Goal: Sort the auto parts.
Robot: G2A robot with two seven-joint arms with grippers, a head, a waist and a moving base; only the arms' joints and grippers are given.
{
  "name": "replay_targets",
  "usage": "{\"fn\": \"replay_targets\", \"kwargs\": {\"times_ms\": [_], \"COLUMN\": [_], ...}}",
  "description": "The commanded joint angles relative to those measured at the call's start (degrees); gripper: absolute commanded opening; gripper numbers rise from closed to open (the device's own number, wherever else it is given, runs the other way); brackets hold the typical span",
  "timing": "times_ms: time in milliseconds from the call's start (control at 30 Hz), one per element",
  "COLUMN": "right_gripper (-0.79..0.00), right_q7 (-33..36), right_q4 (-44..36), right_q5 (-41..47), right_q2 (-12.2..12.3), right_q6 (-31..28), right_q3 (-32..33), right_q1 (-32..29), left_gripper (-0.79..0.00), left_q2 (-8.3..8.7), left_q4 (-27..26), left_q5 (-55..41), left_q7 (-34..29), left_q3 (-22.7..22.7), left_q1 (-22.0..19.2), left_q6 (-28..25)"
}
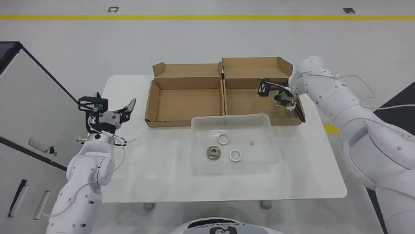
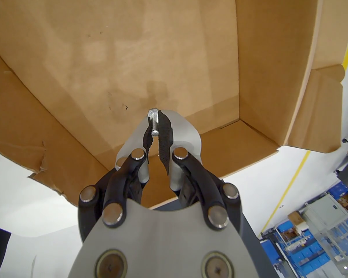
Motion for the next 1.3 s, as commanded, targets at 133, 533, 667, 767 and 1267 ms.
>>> {"fn": "replay_targets", "kwargs": {"times_ms": [133, 533, 667, 767, 1267], "right_gripper": [-0.785, -0.616, -0.61, -0.493, 0.0], "right_q7": [0.4, 1.7, 2.0, 2.1, 1.0], "right_q4": [0.2, 0.1, -0.2, -0.4, -6.9], "right_q5": [-0.4, -0.2, -0.4, -0.6, -2.4], "right_q2": [-0.1, -0.3, -0.4, -0.4, 1.3], "right_q6": [-0.2, -0.2, -0.2, -0.1, -2.6], "right_q3": [0.4, 1.5, 1.9, 2.2, 5.2], "right_q1": [-0.3, -0.7, -0.7, -0.6, 2.2], "left_gripper": [0.0, 0.0, 0.0, 0.0, 0.0], "left_q2": [0.0, 0.0, 0.0, 0.0, 0.0], "left_q4": [0.0, 0.0, 0.0, 0.0, 0.0], "left_q5": [0.0, 0.0, 0.0, 0.0, 0.0], "left_q7": [0.0, 0.0, 0.0, 0.0, 0.0], "left_q3": [0.0, 0.0, 0.0, 0.0, 0.0], "left_q1": [0.0, 0.0, 0.0, 0.0, 0.0], "left_q6": [0.0, 0.0, 0.0, 0.0, 0.0]}}
